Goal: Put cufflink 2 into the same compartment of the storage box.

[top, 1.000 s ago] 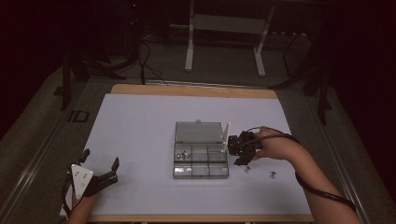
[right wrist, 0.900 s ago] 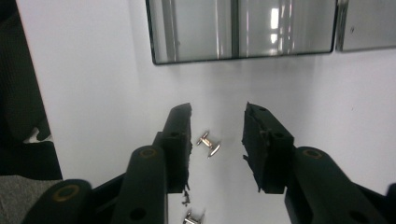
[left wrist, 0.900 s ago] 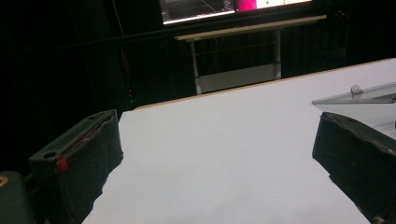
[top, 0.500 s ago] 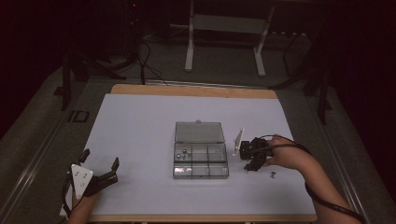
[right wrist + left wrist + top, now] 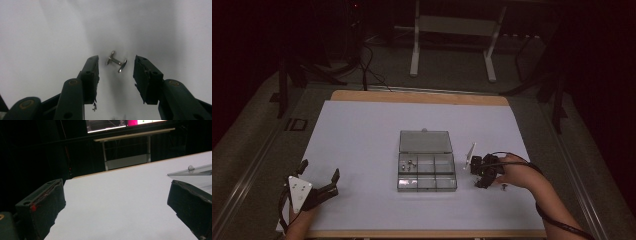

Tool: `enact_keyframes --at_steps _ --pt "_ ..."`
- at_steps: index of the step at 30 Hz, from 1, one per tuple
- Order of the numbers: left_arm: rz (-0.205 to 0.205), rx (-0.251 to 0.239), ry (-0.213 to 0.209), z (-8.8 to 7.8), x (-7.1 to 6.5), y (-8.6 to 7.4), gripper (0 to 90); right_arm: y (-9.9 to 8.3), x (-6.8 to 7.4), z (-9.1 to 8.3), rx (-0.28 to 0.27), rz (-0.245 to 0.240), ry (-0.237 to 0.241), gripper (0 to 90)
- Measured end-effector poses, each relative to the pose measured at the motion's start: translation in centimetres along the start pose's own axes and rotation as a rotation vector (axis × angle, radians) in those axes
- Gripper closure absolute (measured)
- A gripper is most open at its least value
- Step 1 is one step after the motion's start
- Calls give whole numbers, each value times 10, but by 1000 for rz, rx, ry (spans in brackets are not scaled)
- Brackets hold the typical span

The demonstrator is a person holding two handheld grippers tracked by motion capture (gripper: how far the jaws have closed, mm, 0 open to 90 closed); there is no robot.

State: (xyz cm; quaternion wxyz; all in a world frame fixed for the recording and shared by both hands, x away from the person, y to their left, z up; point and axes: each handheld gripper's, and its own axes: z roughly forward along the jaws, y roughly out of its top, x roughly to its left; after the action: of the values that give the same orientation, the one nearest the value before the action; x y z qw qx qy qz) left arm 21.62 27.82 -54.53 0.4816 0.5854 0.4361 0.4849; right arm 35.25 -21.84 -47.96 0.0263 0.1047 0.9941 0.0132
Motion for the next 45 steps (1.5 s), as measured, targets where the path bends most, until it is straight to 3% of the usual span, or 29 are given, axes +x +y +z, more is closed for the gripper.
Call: enact_keyframes --at_steps 8,18,26,30,36,41,45 --pt "0 -1 0 0 0 0 24 2 -2 14 5 33 23 559" --pt "-1 -1 0 0 0 0 24 0 -6 17 12 58 36 668" --pt "0 0 0 0 0 0 24 5 -4 14 66 9 33 719" --pt "-1 -1 0 0 0 0 24 7 -4 8 56 -11 48 719" --pt "0 -1 0 0 0 0 24 15 1 -5 48 -105 43 720" --pt "0 -1 -1 0 0 0 24 18 1 -13 38 -128 32 720" --pt "-1 -2 -2 0 0 0 24 28 5 -34 14 -183 14 719"
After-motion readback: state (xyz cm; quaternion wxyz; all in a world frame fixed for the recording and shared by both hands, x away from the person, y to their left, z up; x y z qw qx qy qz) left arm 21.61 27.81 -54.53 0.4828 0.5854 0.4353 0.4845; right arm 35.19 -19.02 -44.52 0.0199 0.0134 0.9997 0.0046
